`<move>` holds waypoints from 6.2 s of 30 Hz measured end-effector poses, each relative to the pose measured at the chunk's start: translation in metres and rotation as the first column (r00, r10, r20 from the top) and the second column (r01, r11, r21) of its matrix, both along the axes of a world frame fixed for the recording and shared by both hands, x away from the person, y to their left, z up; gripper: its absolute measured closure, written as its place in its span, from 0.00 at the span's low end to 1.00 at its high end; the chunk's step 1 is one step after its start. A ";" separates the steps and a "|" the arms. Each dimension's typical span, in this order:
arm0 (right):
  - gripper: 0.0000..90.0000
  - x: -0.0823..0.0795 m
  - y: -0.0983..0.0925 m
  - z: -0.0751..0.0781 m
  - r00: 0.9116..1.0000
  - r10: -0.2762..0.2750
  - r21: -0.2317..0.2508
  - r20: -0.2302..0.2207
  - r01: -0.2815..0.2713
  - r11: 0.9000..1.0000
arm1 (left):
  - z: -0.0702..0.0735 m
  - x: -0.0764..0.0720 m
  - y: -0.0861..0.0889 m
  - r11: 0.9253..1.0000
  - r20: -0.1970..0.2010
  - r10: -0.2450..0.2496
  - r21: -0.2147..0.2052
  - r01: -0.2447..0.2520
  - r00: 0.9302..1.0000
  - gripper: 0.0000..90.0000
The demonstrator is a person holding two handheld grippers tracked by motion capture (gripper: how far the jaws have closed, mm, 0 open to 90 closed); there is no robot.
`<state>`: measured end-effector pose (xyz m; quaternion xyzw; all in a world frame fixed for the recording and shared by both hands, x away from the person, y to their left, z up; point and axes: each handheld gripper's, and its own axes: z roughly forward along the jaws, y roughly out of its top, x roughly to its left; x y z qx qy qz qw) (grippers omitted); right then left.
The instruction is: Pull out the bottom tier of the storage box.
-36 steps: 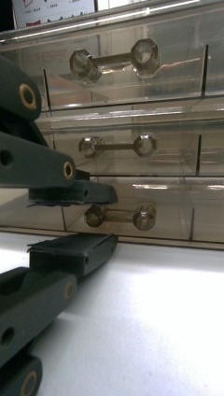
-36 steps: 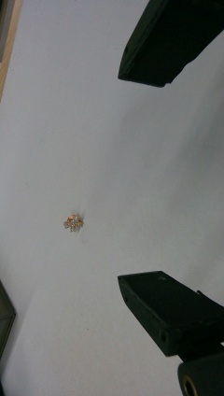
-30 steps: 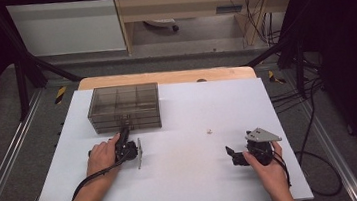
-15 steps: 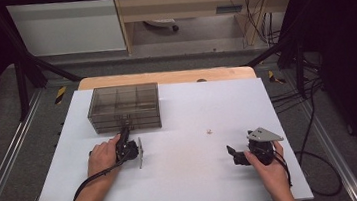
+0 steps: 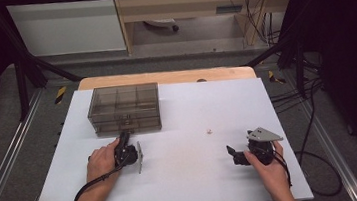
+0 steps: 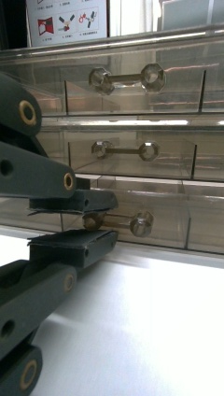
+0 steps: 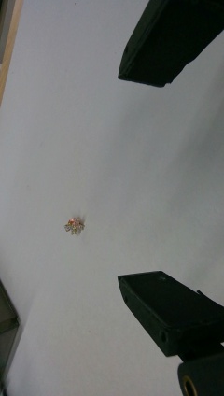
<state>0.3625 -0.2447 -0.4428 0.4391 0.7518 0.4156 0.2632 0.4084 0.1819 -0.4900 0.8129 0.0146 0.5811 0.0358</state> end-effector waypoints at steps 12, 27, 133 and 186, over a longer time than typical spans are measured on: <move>0.04 0.000 0.000 0.000 1.000 0.005 0.001 -0.002 -0.005 1.000 | 0.003 -0.016 0.002 1.000 -0.021 -0.003 -0.004 0.003 1.000 0.88; 0.04 -0.001 0.000 0.000 1.000 0.005 0.006 -0.003 -0.005 1.000 | 0.006 -0.025 0.004 0.998 -0.046 -0.014 -0.061 0.011 0.999 0.83; 0.04 0.002 -0.002 -0.004 0.999 0.003 0.018 -0.032 -0.003 1.000 | 0.069 0.048 0.067 0.937 -0.680 -0.058 -0.290 -0.194 0.731 0.77; 0.04 0.002 -0.002 -0.003 0.999 0.009 0.018 -0.032 -0.008 1.000 | 0.073 0.043 0.068 0.970 -0.717 -0.075 -0.215 -0.117 0.693 0.86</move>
